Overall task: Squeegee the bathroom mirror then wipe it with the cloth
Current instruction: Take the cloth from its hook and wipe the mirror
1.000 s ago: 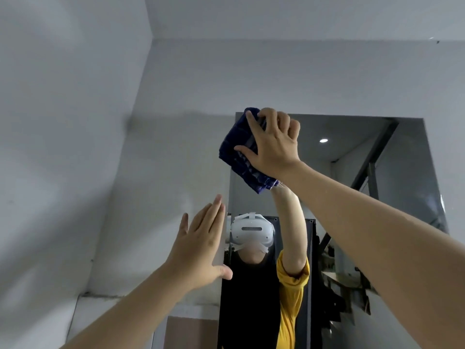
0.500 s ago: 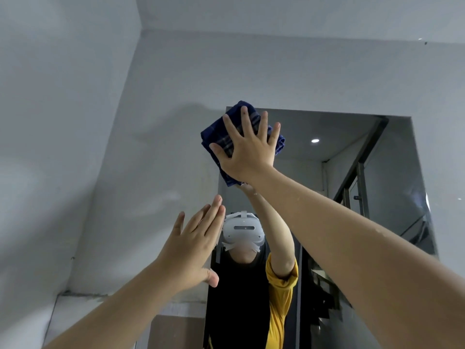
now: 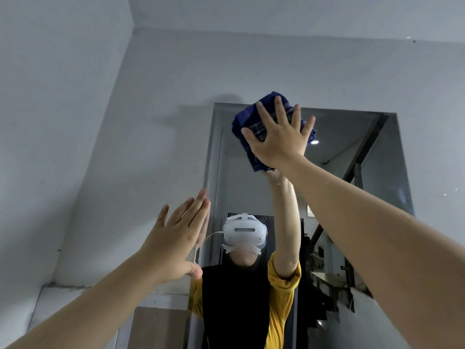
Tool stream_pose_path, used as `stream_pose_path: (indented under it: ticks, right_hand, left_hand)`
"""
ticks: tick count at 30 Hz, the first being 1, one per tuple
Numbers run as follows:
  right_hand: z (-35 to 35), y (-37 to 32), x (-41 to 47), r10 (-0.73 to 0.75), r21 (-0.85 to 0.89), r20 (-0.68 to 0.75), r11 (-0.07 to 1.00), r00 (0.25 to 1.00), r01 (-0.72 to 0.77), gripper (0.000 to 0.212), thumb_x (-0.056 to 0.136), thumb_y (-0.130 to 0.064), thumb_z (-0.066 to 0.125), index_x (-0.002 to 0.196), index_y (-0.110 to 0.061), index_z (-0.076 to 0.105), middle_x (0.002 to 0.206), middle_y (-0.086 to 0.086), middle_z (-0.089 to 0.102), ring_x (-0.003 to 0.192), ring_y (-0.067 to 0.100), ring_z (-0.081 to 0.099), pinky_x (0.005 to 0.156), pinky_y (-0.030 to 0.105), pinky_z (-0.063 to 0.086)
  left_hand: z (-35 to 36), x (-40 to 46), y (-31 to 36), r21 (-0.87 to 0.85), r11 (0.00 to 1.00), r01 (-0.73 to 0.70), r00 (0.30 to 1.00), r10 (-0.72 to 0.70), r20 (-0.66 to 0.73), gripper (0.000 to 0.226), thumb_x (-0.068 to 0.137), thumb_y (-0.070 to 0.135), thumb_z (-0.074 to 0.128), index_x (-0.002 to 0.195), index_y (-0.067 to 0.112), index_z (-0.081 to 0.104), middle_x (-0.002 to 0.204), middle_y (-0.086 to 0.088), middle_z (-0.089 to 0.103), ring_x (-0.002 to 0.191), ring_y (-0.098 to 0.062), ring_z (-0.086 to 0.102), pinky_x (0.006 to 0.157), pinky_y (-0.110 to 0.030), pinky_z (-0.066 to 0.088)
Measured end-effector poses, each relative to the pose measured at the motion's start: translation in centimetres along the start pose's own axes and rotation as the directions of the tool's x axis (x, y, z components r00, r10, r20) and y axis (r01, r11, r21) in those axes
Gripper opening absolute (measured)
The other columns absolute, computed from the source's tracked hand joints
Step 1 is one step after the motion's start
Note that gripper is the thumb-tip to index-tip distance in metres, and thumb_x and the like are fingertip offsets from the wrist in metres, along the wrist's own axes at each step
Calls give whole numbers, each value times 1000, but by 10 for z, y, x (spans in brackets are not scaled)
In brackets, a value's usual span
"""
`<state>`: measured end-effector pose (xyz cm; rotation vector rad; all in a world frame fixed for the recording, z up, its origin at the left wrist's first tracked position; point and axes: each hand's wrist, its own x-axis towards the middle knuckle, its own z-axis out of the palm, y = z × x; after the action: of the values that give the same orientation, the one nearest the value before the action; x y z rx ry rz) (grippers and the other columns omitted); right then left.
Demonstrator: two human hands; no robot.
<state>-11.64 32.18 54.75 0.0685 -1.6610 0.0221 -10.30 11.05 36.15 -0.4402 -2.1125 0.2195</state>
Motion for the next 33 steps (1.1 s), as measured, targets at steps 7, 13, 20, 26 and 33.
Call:
stream_pose_path:
  ticks: [7, 13, 20, 26, 33]
  right_hand:
    - [-17, 92, -9, 134, -37, -13, 990, 991, -134, 73, 81, -78, 19, 147, -47, 10, 162, -6, 1, 146, 35, -3, 112, 61, -7]
    - [-28, 153, -28, 302, -3, -26, 953, 953, -302, 71, 82, -76, 21, 147, -47, 12, 162, -5, 3, 146, 36, 0, 113, 62, -5]
    - [-24, 134, -55, 611, 130, -20, 787, 792, -603, 73, 84, -71, 22, 149, -38, 14, 162, 1, 1, 144, 43, 0, 106, 71, -5]
    - [-13, 70, -86, 606, 148, 8, 786, 795, -601, 74, 85, -69, 29, 149, -36, 12, 162, 2, -2, 143, 46, 0, 103, 74, -3]
    - [6, -12, -97, 411, 155, 23, 899, 912, -409, 75, 87, -68, 30, 150, -35, 9, 161, 4, -6, 144, 41, -13, 104, 70, -12]
  left_hand:
    - [-2, -1, 7, 24, 997, 70, 997, -70, 36, 138, 61, 65, 67, 127, 18, -44, 136, 5, -51, 135, -18, -28, 106, -45, -12]
    - [-8, -1, 21, 61, 988, 141, 986, -146, 82, 138, 61, 66, 65, 124, 16, -46, 133, 3, -53, 135, -18, -29, 110, -46, -9]
    - [-1, -11, 26, 28, 992, 124, 991, -122, -62, 114, 74, 52, 61, 139, 10, -22, 149, -1, -27, 134, -9, -25, 109, -40, -18]
    - [22, -37, 31, -11, 1000, 14, 987, -15, -162, 95, 73, 55, 54, 145, 8, 14, 154, -5, 10, 140, -11, -3, 112, -42, -2]
    - [28, -49, 44, -40, 998, 53, 999, -53, -5, 136, 57, 63, 70, 138, 12, -28, 144, 2, -38, 135, -14, -23, 106, -44, -11]
